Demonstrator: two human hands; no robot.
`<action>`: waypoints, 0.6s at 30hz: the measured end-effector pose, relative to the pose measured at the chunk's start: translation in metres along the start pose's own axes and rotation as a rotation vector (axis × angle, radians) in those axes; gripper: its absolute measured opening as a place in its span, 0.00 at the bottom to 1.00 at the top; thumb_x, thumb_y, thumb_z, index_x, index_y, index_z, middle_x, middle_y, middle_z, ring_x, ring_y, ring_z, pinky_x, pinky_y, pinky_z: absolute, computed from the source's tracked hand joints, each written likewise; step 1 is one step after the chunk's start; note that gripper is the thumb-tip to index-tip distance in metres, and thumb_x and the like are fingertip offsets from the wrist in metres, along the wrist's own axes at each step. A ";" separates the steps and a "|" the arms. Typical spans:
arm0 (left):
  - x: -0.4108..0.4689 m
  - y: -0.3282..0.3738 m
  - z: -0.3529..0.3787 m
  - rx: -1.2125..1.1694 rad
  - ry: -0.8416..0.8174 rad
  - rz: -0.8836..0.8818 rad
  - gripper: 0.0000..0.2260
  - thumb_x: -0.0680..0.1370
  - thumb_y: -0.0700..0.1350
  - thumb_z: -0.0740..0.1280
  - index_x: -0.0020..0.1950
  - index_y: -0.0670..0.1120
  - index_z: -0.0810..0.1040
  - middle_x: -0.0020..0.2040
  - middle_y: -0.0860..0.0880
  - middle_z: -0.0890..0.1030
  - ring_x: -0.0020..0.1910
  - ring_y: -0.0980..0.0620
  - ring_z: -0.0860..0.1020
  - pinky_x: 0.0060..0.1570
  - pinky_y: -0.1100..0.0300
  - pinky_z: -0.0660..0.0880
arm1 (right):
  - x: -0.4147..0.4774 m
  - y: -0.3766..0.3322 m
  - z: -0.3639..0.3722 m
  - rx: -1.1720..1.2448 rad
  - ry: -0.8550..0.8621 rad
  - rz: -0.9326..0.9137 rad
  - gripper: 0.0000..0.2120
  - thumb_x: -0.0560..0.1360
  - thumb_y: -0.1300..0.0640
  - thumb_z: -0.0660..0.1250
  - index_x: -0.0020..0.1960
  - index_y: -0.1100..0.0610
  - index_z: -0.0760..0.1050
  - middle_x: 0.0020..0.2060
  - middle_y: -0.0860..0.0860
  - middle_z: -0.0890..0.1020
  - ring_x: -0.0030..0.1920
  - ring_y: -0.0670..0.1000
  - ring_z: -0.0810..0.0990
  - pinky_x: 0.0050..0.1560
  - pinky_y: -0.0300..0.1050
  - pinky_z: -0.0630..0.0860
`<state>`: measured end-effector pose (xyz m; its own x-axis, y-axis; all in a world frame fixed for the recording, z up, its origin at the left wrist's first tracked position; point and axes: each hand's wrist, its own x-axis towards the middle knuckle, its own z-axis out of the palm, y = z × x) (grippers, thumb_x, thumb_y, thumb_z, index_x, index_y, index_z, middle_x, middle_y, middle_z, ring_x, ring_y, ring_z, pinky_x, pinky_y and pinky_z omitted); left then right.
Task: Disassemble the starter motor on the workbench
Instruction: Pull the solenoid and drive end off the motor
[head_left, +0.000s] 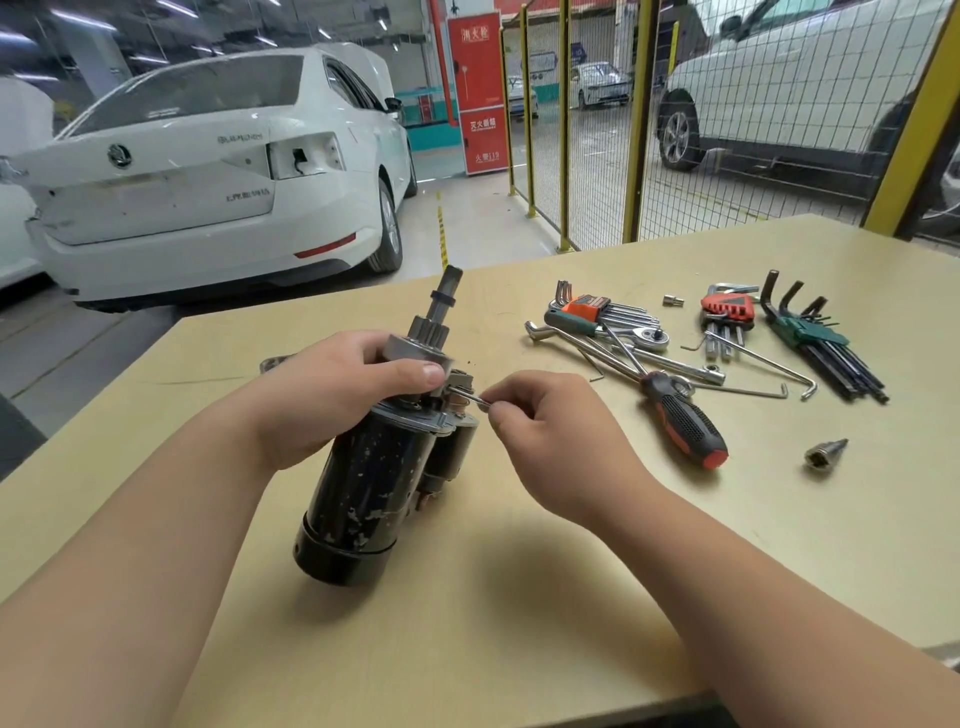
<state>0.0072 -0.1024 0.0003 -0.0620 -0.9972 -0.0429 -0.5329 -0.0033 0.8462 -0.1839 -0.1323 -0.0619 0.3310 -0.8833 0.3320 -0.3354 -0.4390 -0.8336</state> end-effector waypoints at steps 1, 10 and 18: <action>0.000 0.000 -0.001 -0.018 -0.022 -0.019 0.22 0.63 0.59 0.74 0.52 0.48 0.81 0.46 0.47 0.85 0.47 0.47 0.83 0.50 0.51 0.75 | 0.000 0.001 0.000 0.007 0.001 -0.004 0.10 0.76 0.61 0.60 0.46 0.53 0.80 0.21 0.35 0.73 0.22 0.41 0.70 0.24 0.29 0.64; -0.003 0.007 0.003 0.072 -0.005 -0.020 0.19 0.66 0.59 0.71 0.51 0.50 0.81 0.45 0.50 0.85 0.45 0.52 0.83 0.47 0.56 0.74 | 0.000 0.001 -0.019 -0.083 -0.050 -0.062 0.09 0.76 0.58 0.62 0.47 0.49 0.81 0.27 0.42 0.76 0.25 0.45 0.74 0.20 0.33 0.66; -0.003 0.004 0.000 0.084 0.076 0.027 0.20 0.62 0.65 0.70 0.46 0.55 0.83 0.43 0.56 0.85 0.41 0.59 0.82 0.43 0.61 0.72 | 0.001 0.006 -0.056 -0.374 0.018 -0.137 0.08 0.73 0.57 0.63 0.43 0.48 0.81 0.26 0.36 0.74 0.30 0.37 0.74 0.30 0.33 0.64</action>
<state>0.0053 -0.0998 0.0043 -0.0148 -0.9996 0.0226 -0.6012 0.0269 0.7987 -0.2353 -0.1454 -0.0418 0.3807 -0.8137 0.4392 -0.5885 -0.5796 -0.5637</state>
